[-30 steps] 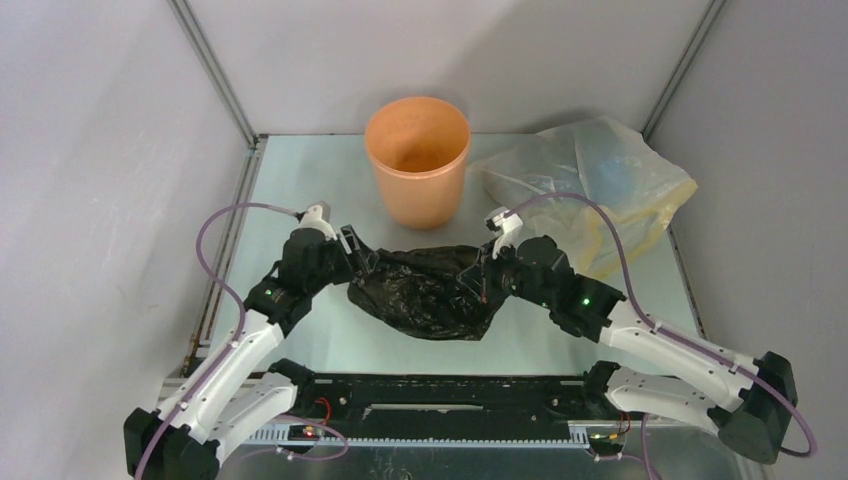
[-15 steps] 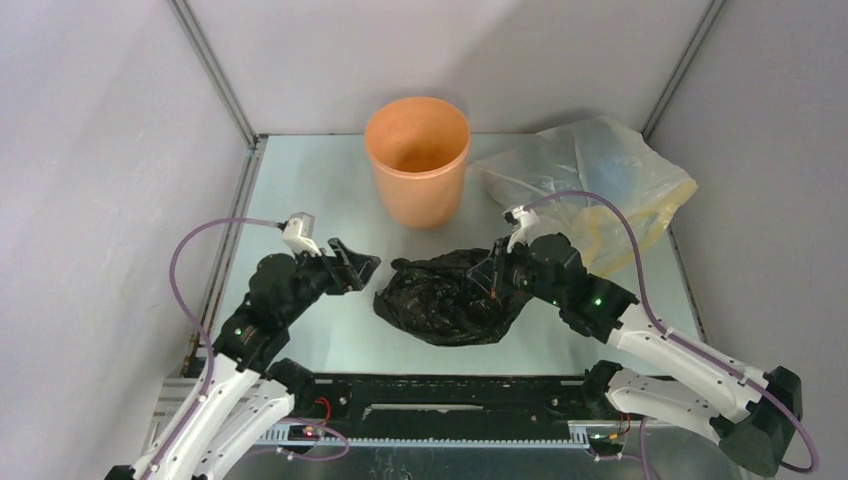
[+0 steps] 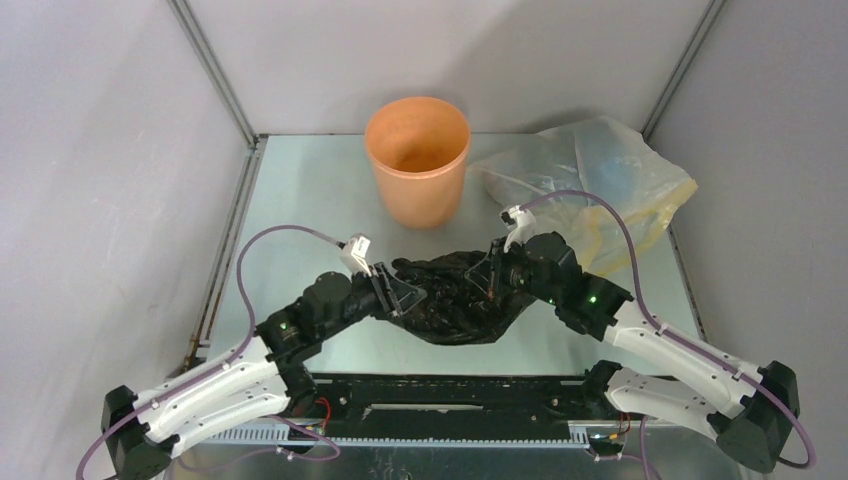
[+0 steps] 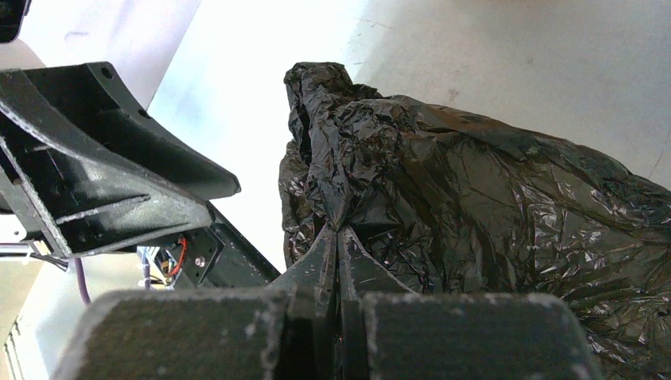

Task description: Put the trash bags into the trash bin

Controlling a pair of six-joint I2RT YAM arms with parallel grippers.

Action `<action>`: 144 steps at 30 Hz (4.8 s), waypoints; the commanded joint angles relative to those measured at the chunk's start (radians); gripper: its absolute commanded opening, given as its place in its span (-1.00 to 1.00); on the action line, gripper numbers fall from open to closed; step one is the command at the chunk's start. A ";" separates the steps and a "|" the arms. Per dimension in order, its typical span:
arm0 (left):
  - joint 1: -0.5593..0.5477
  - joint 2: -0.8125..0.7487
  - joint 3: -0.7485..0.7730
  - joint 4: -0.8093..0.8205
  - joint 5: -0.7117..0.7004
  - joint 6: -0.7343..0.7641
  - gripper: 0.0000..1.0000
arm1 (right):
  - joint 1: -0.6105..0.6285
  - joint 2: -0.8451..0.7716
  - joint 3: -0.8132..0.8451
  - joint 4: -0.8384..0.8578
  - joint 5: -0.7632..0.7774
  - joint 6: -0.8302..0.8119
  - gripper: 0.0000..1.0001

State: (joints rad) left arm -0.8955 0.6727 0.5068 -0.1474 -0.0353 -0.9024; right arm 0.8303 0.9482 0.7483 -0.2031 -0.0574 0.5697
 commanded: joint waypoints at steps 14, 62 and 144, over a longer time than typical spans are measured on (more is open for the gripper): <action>-0.084 0.159 -0.069 0.433 -0.182 -0.250 -0.17 | 0.032 -0.005 0.000 0.043 -0.012 0.010 -1.00; -0.130 0.349 -0.077 0.567 -0.276 -0.269 -0.93 | 0.046 -0.011 0.000 0.010 0.010 -0.008 -1.00; 0.263 0.054 0.524 -0.080 0.330 -0.012 -1.00 | 0.339 -0.297 -0.351 0.538 0.115 -0.999 0.88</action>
State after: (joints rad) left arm -0.6399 0.7223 0.9863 -0.2310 0.2611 -0.9085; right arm 1.1675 0.5980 0.3462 0.2291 0.0582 -0.3405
